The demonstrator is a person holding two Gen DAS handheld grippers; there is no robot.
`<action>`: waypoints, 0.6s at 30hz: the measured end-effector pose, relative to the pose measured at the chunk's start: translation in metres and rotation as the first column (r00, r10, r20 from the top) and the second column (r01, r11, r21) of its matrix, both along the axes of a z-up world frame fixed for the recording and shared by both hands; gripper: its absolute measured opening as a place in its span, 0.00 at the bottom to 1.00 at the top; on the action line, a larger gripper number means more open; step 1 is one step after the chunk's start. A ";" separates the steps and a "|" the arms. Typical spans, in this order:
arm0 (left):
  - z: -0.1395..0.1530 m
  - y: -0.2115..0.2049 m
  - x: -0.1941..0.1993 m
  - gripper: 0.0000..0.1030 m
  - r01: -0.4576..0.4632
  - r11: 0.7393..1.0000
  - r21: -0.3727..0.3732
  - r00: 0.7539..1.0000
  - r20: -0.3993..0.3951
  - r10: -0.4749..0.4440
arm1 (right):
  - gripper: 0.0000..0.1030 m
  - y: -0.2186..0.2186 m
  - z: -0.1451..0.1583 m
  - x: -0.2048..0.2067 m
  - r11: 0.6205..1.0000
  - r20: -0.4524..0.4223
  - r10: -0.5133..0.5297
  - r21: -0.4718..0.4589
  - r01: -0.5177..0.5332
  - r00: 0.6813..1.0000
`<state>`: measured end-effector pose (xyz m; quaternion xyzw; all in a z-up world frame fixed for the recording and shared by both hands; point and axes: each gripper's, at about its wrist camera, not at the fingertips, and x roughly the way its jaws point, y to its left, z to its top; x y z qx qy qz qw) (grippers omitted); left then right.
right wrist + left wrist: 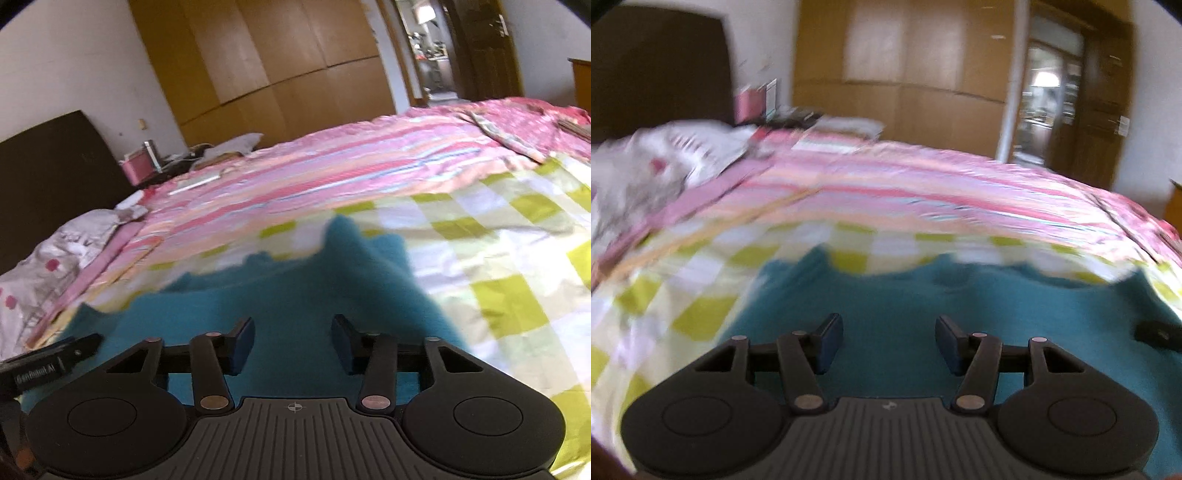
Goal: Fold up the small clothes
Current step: 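Pull both grippers back from the folded teal sweater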
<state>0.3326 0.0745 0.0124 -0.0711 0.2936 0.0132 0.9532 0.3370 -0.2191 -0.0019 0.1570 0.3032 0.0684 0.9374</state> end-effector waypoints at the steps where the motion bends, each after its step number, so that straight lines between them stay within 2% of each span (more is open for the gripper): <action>1: -0.001 0.009 -0.001 0.57 -0.013 0.999 -0.031 1.000 0.000 0.013 | 0.33 -0.005 -0.003 0.000 1.000 -0.003 -0.006 0.007 0.006 1.000; 3: -0.002 0.021 -0.002 0.53 -0.032 0.998 -0.061 0.999 0.003 0.033 | 0.26 -0.012 -0.007 0.000 1.000 -0.012 -0.018 0.018 0.019 1.000; 6: 0.000 0.031 -0.007 0.52 -0.069 0.996 -0.057 0.998 0.006 0.069 | 0.25 -0.015 -0.010 -0.001 0.999 -0.013 -0.021 0.032 0.022 1.000; 12: 0.003 0.039 -0.022 0.51 -0.089 0.996 -0.028 0.996 0.009 0.089 | 0.31 -0.008 0.000 -0.013 1.000 0.017 -0.024 -0.016 0.024 1.000; 15: 0.006 0.039 -0.033 0.51 -0.085 0.996 -0.005 0.996 0.010 0.085 | 0.30 -0.005 -0.003 -0.011 0.998 -0.010 -0.020 -0.057 0.019 1.000; 18: 0.011 0.047 -0.051 0.52 -0.094 0.996 -0.013 0.995 0.013 0.094 | 0.34 -0.003 0.003 -0.016 0.999 0.000 -0.027 -0.045 0.027 1.000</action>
